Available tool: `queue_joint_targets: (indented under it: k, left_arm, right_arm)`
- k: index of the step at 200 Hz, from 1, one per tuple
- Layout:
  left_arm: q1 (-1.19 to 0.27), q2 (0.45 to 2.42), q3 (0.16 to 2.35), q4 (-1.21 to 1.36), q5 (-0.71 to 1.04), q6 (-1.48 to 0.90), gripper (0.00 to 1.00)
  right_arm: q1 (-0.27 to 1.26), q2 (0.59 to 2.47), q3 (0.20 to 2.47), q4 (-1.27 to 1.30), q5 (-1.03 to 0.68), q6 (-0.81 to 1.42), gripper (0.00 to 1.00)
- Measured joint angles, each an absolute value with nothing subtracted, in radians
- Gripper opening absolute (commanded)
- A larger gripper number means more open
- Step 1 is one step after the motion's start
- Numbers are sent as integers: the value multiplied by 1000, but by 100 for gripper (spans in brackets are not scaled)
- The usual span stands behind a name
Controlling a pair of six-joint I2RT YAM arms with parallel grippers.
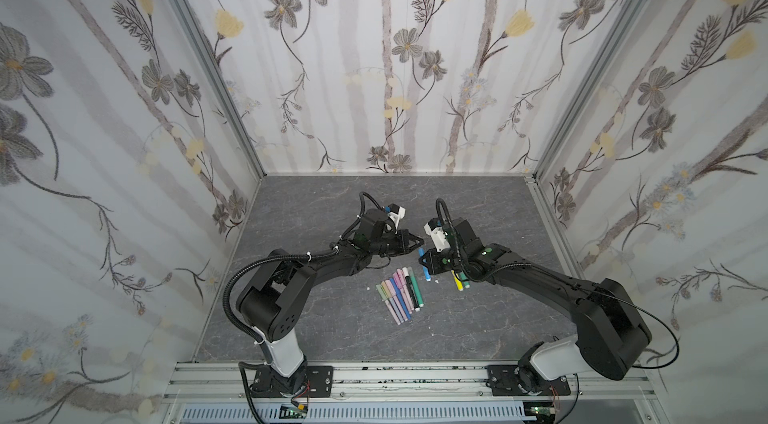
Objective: Open the pen caps
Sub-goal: 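Close the left gripper on the clear cap and pull it off the highlighter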
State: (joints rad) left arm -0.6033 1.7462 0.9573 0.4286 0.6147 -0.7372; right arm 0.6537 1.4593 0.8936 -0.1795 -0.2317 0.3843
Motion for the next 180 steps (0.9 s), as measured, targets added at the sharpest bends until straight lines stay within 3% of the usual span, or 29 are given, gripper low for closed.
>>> queue_joint_targets:
  k: [79,180]
  left_arm:
    - [-555,1795,1061,329,736,-723,0]
    - [-505,1783,1082,269,813,-715,0]
  right_arm:
    - [701,1406,820,-70,-109,430,0]
    - [714,1395,807,-11,-106,432,0]
